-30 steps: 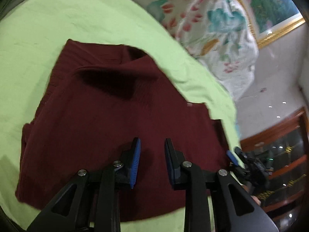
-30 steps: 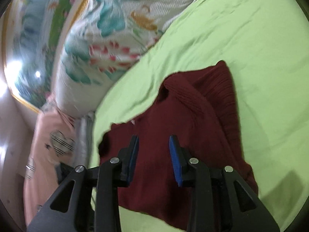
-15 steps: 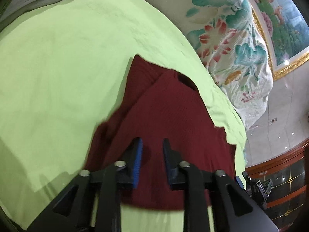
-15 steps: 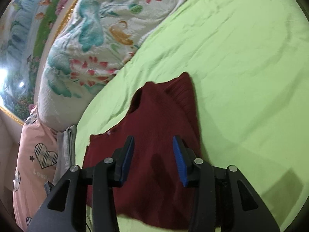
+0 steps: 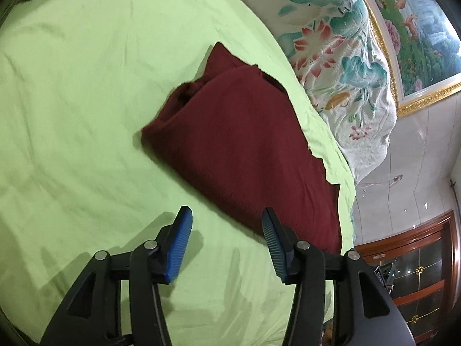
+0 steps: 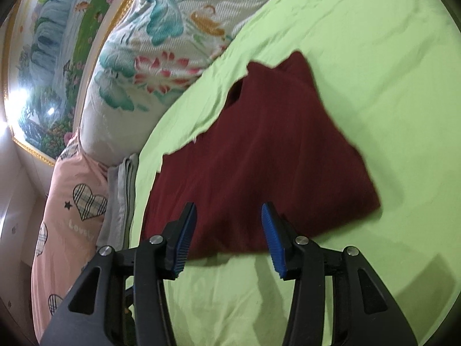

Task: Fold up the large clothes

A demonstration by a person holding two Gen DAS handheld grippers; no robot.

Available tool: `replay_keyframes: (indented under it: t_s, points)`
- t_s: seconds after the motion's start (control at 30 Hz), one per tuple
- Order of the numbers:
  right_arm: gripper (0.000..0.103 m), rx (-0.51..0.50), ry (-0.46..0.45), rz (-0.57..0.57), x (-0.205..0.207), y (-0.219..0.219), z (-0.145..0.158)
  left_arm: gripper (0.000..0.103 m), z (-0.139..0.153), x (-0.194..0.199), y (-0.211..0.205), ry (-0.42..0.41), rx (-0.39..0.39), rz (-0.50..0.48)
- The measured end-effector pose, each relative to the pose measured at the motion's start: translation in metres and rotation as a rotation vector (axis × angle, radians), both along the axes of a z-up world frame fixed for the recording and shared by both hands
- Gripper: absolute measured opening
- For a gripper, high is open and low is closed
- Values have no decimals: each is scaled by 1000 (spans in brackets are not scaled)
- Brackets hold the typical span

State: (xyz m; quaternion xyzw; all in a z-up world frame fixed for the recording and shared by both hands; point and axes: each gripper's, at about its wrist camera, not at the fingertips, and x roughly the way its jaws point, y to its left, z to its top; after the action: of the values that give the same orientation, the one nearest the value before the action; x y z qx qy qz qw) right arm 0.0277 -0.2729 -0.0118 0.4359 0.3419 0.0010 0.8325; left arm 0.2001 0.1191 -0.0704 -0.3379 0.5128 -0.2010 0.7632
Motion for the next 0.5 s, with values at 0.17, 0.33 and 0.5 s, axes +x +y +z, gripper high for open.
replay_keyframes:
  t_s: [0.17,0.33,0.5]
  points:
    - [48,20,13,41,-4,17,-7,55,-18,4,-6,54,-62,43]
    - [48,17,17,77,1,25,-7,55,-26,24,-9,57,-99,107]
    - [48,24,11,67,6,21,-6,46,-32,44,-4,39,-116,207]
